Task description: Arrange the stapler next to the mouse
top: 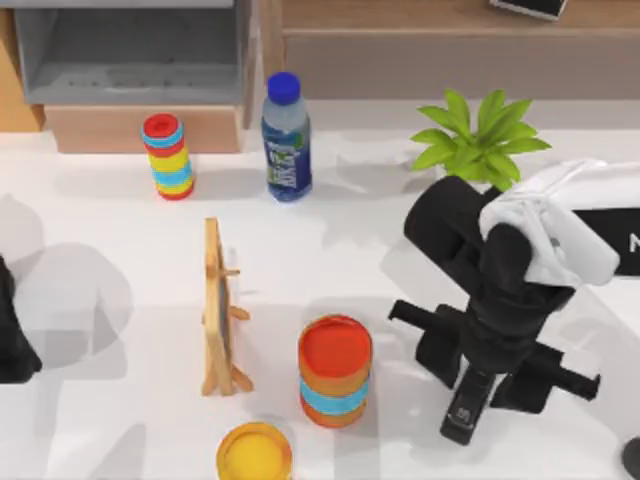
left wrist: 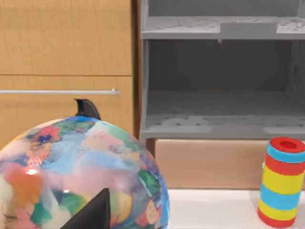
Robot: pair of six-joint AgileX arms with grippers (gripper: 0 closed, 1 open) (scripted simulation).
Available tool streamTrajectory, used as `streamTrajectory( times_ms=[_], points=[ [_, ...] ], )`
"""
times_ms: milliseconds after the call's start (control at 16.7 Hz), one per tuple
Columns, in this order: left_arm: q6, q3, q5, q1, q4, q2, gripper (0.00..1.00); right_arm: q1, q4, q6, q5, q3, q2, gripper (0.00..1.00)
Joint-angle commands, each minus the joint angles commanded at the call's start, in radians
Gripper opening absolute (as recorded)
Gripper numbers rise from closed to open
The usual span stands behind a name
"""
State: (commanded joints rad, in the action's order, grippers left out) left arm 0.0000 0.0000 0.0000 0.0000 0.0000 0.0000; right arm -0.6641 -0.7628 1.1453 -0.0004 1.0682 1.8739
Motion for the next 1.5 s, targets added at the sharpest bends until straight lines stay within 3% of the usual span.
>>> streamTrajectory(
  times_ms=[180,240,1140,1500],
  points=[
    [0.0,0.0,0.0,0.0,0.0,0.0,1.0,0.0,0.0,0.0,0.0,0.0,0.0,0.02],
    [0.0,0.0,0.0,0.0,0.0,0.0,1.0,0.0,0.0,0.0,0.0,0.0,0.0,0.0],
    [0.0,0.0,0.0,0.0,0.0,0.0,1.0,0.063,-0.075,0.003,0.042,0.048,-0.023,0.0],
    [0.0,0.0,0.0,0.0,0.0,0.0,1.0,0.002,-0.117,-0.001,0.0,0.06,-0.058,0.0]
  ],
)
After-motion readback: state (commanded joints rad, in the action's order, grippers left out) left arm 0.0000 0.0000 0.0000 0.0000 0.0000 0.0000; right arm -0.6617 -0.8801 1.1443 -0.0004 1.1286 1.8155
